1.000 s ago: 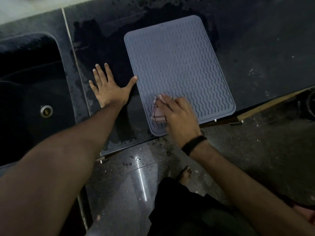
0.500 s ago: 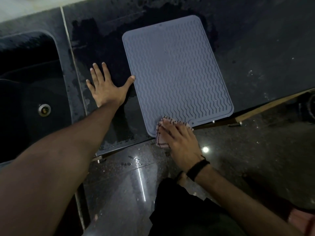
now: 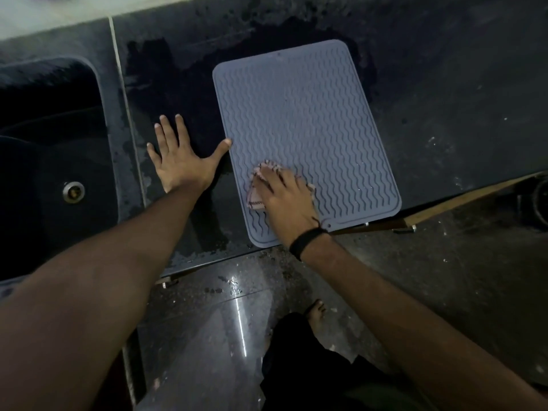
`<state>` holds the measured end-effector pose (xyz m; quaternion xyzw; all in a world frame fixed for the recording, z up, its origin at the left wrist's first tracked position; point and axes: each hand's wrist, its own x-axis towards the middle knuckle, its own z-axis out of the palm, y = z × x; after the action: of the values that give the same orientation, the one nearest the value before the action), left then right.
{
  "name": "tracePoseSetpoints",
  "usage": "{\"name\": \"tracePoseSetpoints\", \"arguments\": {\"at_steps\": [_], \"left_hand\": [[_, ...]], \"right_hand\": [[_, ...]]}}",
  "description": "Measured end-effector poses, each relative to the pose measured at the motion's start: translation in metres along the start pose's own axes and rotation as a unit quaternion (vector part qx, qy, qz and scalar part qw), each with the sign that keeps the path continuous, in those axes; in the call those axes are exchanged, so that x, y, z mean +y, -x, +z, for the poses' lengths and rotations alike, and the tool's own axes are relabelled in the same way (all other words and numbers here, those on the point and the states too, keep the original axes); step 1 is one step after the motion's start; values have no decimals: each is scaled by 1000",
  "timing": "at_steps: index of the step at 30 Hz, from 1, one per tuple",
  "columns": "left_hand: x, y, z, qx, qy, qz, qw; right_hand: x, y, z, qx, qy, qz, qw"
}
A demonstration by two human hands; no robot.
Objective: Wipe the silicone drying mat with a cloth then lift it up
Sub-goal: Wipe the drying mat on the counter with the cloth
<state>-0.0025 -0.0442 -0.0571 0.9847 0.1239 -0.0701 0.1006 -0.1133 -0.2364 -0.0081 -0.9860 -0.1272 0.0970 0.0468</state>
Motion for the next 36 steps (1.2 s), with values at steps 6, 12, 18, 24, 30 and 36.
{"name": "tracePoseSetpoints", "arguments": {"at_steps": [6,12,18,24,30,36], "left_hand": [[-1,1,-1,-3,0,0,1000],[-2,-1,1,3,1,0,1000],[-3,-3,4,17,-1,2,1000],[-3,-5,7,16,1,-3,1000],[-4,-5,6,5,4,-1,1000],[-4,-5,7,9,4,-2,1000]], "right_hand": [[3,77,14,43,-20,-41,998],[9,59,-14,54,-57,-53,995],[10,-65,-45,72,-12,-19,997],[13,-75,-12,24,18,-27,999],[11,-16,2,13,-6,-34,999],[21,-53,-28,87,-44,-10,995]]}}
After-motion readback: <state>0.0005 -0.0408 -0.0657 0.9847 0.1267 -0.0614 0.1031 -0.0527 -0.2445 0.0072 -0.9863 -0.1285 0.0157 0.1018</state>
